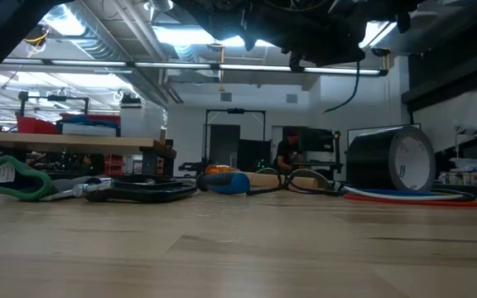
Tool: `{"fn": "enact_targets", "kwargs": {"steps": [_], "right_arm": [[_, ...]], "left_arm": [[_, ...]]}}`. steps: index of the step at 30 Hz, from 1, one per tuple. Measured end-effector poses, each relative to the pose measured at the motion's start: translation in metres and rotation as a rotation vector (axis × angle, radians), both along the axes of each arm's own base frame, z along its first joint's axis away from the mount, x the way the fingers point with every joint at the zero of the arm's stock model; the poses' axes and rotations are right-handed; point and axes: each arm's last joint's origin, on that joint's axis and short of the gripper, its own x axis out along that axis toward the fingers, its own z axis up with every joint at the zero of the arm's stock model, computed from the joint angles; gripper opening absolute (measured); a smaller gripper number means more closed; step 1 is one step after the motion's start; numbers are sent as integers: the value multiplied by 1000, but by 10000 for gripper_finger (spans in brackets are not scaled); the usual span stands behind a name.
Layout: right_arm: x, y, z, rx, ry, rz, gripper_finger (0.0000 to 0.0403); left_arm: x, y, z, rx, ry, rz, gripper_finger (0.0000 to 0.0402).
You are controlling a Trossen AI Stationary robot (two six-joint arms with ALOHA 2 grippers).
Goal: Coil cords
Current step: Coil the green wire onto the spool
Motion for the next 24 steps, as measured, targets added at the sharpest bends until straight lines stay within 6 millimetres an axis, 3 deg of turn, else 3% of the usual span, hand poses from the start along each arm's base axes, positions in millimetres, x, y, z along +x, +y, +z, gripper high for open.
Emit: {"fn": "enact_targets", "kwargs": {"steps": [9,17,24], "right_arm": [[-36,18,11,39,-128,164,1],[-68,30,9,77,-164,162,1],[-85,36,7,72,-175,163,1]], "left_arm": [[-1,6,-1,-3,14,12,0],[-2,9,-8,-13,81,17,0],[-2,9,-10,-15,101,20,0]]}}
